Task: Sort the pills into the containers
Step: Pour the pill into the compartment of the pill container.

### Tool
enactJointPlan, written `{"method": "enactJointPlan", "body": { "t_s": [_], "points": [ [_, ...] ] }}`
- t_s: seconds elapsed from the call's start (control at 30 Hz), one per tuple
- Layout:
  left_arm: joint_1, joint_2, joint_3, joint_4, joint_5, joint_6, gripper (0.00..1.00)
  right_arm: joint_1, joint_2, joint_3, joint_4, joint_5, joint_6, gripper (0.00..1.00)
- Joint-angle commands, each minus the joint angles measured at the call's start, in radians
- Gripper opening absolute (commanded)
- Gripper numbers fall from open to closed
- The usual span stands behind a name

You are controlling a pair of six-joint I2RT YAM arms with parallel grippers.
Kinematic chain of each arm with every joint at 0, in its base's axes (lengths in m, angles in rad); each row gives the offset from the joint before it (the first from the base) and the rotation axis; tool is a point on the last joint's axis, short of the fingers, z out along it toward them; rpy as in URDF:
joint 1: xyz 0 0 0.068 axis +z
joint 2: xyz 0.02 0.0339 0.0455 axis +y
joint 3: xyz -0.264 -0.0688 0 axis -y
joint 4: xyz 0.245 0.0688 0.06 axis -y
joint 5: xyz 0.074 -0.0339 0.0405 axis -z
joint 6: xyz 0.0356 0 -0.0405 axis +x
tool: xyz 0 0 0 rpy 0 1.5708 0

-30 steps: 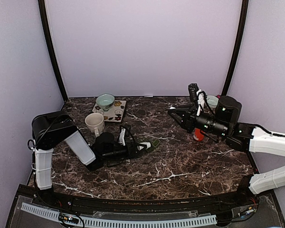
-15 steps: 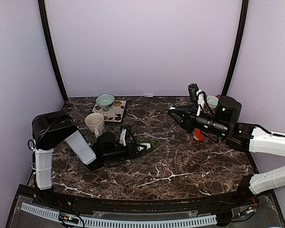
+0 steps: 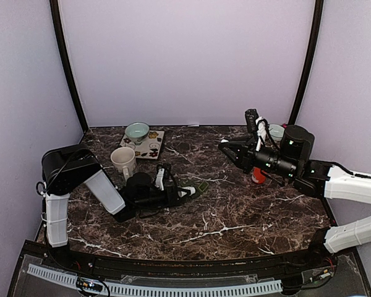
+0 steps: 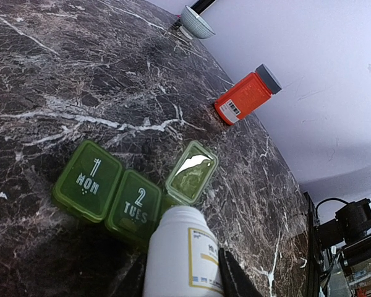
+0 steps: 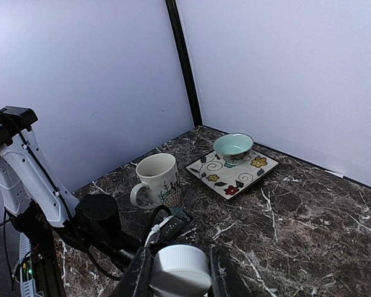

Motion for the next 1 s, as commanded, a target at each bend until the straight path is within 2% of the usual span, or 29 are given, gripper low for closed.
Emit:
{"method": "enactJointPlan", "body": {
  "t_s": [0.0,0.97],
  "points": [
    [-0.006,-0.005,0.018,-0.021,-0.015,0.019,0.0,-0.008,0.002,-0.009,0.052,0.01,0.011,0.1],
    [-0.014,-0.045,0.035,-0.085,-0.029,0.057,0.0,-0.008,0.007,0.0,0.049,0.006,0.014,0.1]
  ]
}}
